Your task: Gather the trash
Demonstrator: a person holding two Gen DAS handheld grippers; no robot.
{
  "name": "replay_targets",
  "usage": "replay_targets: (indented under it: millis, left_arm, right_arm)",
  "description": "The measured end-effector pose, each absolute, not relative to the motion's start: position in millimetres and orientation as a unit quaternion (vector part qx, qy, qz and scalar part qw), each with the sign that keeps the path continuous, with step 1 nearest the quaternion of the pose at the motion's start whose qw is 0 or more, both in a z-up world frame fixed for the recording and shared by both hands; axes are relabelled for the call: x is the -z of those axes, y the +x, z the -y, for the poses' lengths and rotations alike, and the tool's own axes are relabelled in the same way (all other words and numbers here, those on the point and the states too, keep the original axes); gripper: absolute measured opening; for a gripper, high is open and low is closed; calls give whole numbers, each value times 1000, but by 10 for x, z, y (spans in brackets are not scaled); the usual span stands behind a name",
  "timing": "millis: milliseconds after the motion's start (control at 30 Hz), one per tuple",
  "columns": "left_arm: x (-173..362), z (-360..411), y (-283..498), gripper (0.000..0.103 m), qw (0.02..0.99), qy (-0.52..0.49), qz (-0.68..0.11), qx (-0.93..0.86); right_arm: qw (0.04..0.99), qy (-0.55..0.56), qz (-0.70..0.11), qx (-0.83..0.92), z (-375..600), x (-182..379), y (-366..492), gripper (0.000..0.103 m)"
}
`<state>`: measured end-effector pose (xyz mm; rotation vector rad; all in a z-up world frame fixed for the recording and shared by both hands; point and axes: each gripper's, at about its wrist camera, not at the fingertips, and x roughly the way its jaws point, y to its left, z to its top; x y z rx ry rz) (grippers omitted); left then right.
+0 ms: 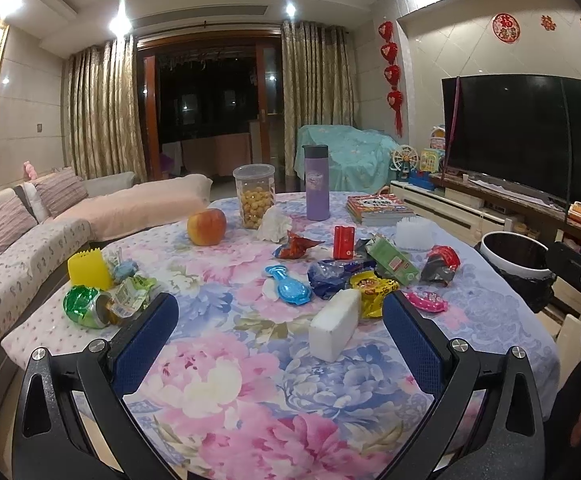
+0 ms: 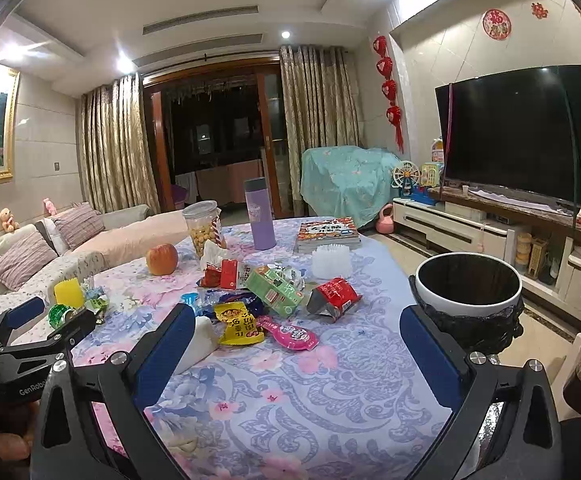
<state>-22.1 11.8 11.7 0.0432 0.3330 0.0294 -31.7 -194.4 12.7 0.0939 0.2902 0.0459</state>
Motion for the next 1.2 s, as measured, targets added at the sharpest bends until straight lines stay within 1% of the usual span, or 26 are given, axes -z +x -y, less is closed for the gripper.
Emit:
replay_targets:
  millis: [1200]
  left_arm:
    - [-87,-147,-214,103,986,21,-166,-18]
  right_arm:
    - [988,40,-150,-27,1891,-113,-334,103]
